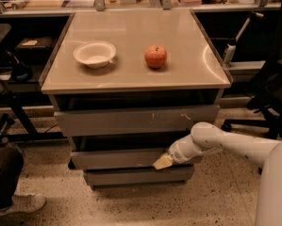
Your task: Close middle drawer
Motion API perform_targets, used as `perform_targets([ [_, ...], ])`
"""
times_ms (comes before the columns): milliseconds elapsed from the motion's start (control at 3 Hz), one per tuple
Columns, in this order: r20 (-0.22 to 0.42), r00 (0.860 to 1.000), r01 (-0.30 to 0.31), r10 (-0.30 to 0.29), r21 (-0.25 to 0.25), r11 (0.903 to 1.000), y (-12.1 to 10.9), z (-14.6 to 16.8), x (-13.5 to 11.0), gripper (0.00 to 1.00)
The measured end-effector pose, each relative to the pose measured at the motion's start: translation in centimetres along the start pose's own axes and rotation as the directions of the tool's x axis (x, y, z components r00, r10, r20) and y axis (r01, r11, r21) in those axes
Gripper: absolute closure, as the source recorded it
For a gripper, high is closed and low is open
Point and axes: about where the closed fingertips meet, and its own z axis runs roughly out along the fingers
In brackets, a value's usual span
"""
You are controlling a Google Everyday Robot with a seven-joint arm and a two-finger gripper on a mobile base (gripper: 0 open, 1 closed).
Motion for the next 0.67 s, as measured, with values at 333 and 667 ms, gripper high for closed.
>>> perform_targets([
  [333, 0.000, 1.000, 0.000, 0.000, 0.000, 1.0000, 0.00, 0.01, 0.00, 0.00],
  [667, 0.000, 1.000, 0.000, 0.000, 0.000, 1.0000, 0.01, 0.01, 0.00, 0.00],
])
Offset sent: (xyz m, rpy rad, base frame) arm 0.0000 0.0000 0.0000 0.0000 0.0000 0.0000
